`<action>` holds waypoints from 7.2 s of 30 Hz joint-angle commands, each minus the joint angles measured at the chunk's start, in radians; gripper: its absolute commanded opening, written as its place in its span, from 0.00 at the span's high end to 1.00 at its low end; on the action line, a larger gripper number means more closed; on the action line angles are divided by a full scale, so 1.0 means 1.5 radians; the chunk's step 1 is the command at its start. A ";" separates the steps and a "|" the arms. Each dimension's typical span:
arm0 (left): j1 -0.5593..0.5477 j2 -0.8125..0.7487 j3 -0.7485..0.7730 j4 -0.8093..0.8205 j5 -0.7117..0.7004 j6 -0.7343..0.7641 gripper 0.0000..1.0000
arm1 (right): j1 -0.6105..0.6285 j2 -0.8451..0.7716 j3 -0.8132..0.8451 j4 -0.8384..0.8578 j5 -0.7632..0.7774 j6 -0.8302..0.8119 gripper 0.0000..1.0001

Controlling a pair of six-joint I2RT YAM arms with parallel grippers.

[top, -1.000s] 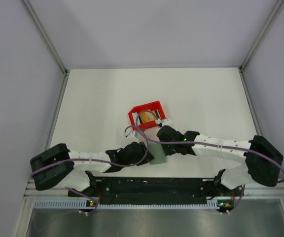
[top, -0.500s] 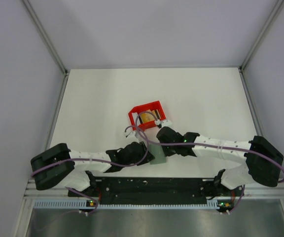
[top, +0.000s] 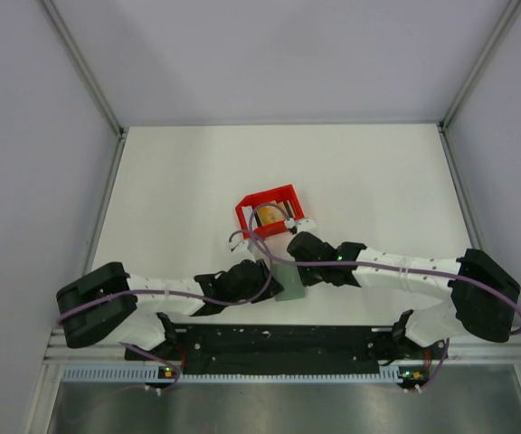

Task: Put the credit cards into the card holder
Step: Close the card holder at the center of the board, then reset both arms

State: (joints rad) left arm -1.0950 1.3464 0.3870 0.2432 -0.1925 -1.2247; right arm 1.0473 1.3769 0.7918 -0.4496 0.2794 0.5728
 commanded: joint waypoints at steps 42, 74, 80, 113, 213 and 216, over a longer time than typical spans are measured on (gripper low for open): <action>-0.001 0.061 0.046 -0.104 0.001 0.081 0.61 | -0.003 0.071 -0.012 0.107 -0.048 0.024 1.00; -0.001 0.053 0.053 -0.104 -0.004 0.088 0.61 | -0.075 -0.127 -0.120 0.136 -0.085 0.034 0.89; -0.001 0.036 0.063 -0.113 -0.005 0.107 0.59 | -0.083 -0.104 -0.125 0.138 -0.081 0.034 0.94; 0.013 0.142 0.174 -0.143 -0.019 0.171 0.59 | -0.151 -0.042 -0.138 0.229 -0.208 -0.003 0.99; 0.096 -0.176 0.140 -0.306 -0.228 0.228 0.02 | -0.465 -0.418 -0.203 0.057 -0.131 -0.024 0.01; 0.216 -0.261 0.099 -0.307 -0.191 0.256 0.02 | -0.581 -0.434 -0.211 0.056 -0.155 -0.052 0.01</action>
State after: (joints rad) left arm -0.9489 1.0817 0.6060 -0.1493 -0.4431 -0.8890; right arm 0.3496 0.7650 0.4908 -0.3840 0.0998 0.5568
